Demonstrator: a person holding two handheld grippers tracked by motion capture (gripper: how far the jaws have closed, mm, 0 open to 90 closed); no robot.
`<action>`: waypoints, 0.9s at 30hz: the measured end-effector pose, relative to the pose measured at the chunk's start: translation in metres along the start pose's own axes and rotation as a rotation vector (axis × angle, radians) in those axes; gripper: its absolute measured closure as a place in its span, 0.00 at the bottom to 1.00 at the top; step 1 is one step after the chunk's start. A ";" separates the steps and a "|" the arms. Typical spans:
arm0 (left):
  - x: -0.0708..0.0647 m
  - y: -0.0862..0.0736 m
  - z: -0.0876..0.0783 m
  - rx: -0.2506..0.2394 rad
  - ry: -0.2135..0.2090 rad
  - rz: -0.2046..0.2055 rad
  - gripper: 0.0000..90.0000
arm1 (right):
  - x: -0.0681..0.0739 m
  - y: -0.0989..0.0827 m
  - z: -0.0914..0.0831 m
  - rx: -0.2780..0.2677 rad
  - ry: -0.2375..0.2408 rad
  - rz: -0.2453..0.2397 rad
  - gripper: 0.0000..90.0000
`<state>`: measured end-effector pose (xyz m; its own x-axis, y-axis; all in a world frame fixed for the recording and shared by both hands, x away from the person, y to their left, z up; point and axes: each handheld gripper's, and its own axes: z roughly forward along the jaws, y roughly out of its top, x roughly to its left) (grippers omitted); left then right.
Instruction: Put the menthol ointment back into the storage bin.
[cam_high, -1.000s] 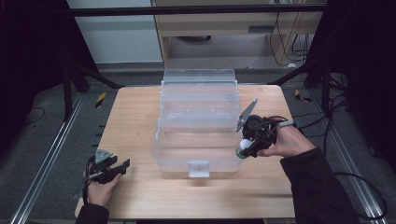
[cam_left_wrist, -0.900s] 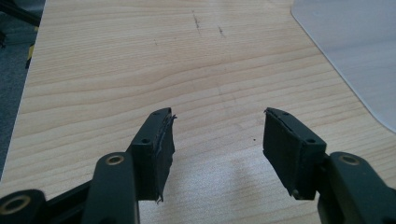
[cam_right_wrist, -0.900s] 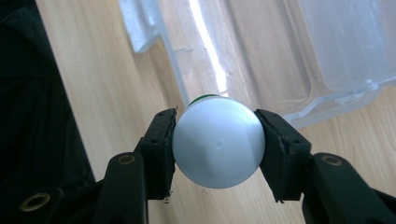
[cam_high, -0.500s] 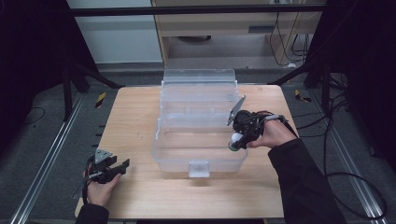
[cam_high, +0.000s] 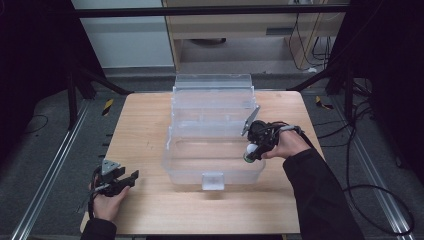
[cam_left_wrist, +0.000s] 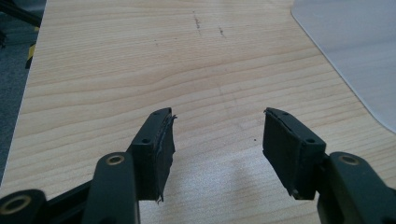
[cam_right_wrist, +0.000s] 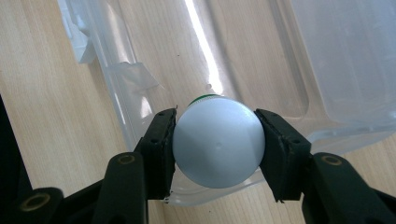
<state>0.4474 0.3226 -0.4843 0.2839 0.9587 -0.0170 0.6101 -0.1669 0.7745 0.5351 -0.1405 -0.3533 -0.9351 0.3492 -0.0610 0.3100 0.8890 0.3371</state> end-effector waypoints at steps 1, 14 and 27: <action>0.000 0.000 0.000 0.000 0.000 0.000 0.48 | 0.000 0.000 0.002 0.007 0.002 -0.002 0.56; 0.001 0.000 -0.001 -0.001 0.000 0.000 0.48 | -0.003 -0.009 0.024 0.054 0.021 -0.017 0.56; 0.001 0.000 -0.001 -0.002 0.002 0.000 0.48 | -0.004 -0.018 0.041 0.084 0.039 -0.018 0.56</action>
<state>0.4471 0.3241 -0.4841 0.2824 0.9592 -0.0156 0.6089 -0.1667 0.7755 0.5405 -0.1462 -0.3975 -0.9462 0.3222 -0.0294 0.3045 0.9175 0.2560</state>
